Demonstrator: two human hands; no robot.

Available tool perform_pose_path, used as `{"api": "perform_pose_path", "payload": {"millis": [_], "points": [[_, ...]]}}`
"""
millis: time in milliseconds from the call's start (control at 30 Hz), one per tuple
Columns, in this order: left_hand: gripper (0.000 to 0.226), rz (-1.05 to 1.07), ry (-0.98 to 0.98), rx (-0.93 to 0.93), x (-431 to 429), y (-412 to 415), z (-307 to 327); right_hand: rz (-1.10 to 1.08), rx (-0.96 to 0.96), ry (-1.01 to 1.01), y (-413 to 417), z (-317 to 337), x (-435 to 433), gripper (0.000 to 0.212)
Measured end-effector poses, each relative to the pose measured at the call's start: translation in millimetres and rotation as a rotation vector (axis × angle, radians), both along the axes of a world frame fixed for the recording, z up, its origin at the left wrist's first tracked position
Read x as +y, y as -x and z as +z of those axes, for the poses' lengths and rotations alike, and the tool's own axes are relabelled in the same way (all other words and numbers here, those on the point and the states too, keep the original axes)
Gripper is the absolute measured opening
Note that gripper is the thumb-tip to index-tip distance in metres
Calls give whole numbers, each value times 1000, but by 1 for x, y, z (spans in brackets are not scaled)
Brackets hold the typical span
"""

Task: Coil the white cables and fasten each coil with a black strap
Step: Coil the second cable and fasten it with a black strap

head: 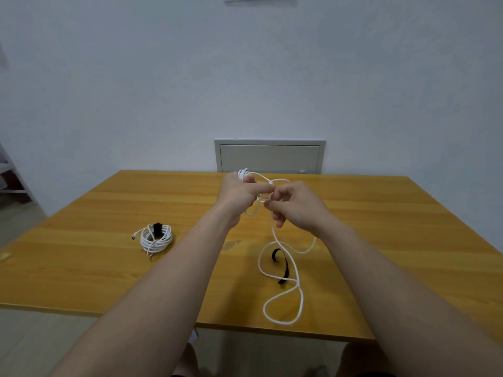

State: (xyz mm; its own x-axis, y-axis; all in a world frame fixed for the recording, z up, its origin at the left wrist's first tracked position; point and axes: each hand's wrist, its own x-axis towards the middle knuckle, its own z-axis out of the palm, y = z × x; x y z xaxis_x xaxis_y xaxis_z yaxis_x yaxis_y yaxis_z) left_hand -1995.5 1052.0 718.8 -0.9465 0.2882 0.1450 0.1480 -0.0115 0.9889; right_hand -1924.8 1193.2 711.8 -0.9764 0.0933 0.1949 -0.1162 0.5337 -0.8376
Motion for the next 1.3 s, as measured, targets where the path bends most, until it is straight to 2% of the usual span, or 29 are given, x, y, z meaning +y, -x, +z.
{"api": "perform_pose_path", "payload": {"millis": [133, 300, 367, 467, 567, 667, 767, 967, 1100, 1233, 1300], "points": [[56, 80, -105, -42, -1, 7, 2, 273, -290, -226, -15, 9, 0, 17], [52, 195, -152, -41, -7, 14, 12, 272, -591, -462, -26, 3, 3, 18], [53, 167, -135, -28, -8, 13, 13, 187, -539, -429, -25, -1, 2, 18], [53, 72, -102, -16, -5, 8, 11, -26, -305, -212, -16, -4, -5, 38], [50, -20, -61, -31, -2, 1, 9, -111, -120, 16, -8, 1, -14, 34], [54, -84, -31, -43, -2, -2, 10, -66, -86, 156, -7, 4, -19, 20], [57, -67, -10, -39, -5, -2, 11, -37, -58, 215, -11, 5, -18, 18], [44, 18, -26, -17, 2, -7, 13, -6, -47, 255, -16, 15, -12, 11], [46, -2, -50, -19, 7, -8, 15, -51, -22, 250, -19, 19, -10, 17], [57, -75, -65, -13, 6, -9, 14, -197, 82, 469, -16, 19, -7, 23], [58, -81, -71, -12, 4, -9, 13, -191, 75, 458, -14, 19, -8, 28]]}}
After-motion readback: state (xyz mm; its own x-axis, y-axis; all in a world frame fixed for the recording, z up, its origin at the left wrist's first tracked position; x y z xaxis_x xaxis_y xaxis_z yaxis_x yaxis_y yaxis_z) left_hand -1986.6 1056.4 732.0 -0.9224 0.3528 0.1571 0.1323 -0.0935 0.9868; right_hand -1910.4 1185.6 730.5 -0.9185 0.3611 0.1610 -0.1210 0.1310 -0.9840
